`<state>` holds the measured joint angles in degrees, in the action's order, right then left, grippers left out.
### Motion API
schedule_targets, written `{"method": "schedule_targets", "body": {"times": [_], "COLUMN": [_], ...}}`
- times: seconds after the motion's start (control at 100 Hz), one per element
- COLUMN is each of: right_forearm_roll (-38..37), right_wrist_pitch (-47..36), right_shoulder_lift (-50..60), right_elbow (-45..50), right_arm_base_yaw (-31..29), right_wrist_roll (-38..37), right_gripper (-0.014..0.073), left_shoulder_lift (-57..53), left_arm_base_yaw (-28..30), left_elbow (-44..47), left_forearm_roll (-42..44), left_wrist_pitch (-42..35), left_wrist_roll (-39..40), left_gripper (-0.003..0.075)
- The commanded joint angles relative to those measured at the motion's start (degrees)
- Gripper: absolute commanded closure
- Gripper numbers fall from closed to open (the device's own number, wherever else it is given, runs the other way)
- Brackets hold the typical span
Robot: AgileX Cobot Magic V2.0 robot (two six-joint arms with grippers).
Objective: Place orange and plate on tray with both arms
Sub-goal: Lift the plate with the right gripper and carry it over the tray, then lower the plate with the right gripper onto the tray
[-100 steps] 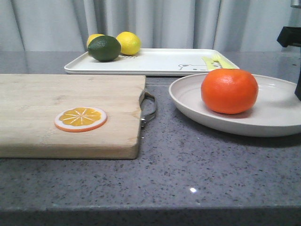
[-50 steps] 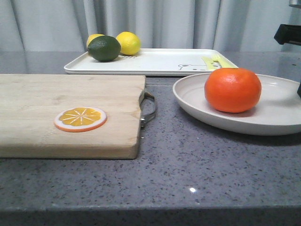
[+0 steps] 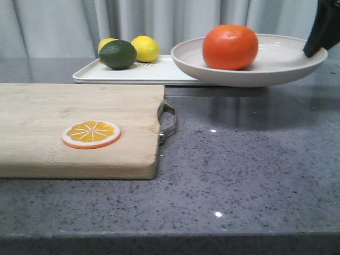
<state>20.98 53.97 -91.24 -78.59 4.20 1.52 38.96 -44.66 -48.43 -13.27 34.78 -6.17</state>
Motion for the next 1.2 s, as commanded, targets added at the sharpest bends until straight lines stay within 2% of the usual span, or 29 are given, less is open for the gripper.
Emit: {"method": "schedule_targets", "body": {"times": [0.0,0.06,0.13,0.33,0.42,0.76,0.93,1.19], "right_forearm_roll": [5.1,6.01,6.15,6.29,6.29,5.67,4.18,3.54], "right_wrist_pitch": [-0.29,0.87,2.12,5.07,6.67,12.65,13.96,11.9], "right_shoulder_lift": [-1.19,-4.18,-7.53,-16.93,-21.49,-37.62,-42.03,-43.73], "right_elbow": [-6.35,-10.45,-15.24,-29.91,-37.07,-61.32,-67.4,-68.15], "right_arm_base_yaw": [-0.05,-0.05,0.39,3.31,4.6,5.31,5.26,4.72], "right_wrist_roll": [2.12,2.1,2.1,1.8,0.87,-4.04,-4.92,-5.1], "right_gripper": [0.0667,0.0667,0.0667,0.0667,0.0667,0.0667,0.0667,0.0667], "left_shoulder_lift": [-1.17,-2.03,-2.9,-5.87,-7.71,-11.87,-12.04,-12.04], "left_arm_base_yaw": [0.0,0.0,0.0,0.0,0.0,0.0,0.0,0.0], "left_elbow": [-1.43,-1.43,-1.33,0.55,2.05,6.05,6.23,6.23], "left_forearm_roll": [1.86,2.8,4.55,16.83,19.63,20.36,20.36,20.36], "left_wrist_pitch": [-4.29,-4.16,-3.61,-1.86,-1.86,-0.09,-0.09,-0.09], "left_wrist_roll": [0.31,0.31,1.71,13.54,16.64,16.85,17.39,18.12], "left_gripper": [0.0687,0.0741,0.0741,0.0741,0.0741,0.0741,0.0741,0.0741]}}
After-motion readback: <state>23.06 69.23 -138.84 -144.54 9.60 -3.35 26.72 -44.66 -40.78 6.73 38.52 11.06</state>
